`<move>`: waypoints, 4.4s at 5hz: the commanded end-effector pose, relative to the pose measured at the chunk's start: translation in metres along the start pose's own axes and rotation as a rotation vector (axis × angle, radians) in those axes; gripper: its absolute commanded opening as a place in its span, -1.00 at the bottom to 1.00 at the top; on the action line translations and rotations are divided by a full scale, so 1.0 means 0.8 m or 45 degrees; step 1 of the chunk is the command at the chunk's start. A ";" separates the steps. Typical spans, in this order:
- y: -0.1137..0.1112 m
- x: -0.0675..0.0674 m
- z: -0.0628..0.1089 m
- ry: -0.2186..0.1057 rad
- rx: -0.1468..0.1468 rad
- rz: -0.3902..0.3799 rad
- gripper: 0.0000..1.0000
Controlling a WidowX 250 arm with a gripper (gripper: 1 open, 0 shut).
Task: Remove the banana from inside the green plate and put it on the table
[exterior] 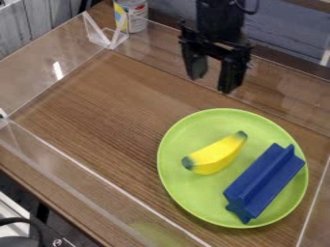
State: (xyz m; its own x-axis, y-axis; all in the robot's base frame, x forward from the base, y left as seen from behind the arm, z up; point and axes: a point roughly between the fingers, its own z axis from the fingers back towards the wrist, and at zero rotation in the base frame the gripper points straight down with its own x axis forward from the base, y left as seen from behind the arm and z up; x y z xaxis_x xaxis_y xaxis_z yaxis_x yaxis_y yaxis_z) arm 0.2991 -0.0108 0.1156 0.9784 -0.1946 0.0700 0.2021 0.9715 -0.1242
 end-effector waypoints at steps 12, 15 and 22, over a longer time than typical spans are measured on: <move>-0.047 -0.014 -0.076 0.029 -0.007 -0.262 1.00; -0.042 -0.020 -0.128 0.102 -0.002 -0.302 1.00; -0.036 -0.029 -0.120 0.202 -0.040 -0.316 1.00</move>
State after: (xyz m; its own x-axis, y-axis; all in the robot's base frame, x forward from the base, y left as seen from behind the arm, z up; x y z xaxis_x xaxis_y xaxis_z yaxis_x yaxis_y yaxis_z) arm 0.2752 -0.0497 0.0192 0.8890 -0.4544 -0.0572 0.4420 0.8839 -0.1525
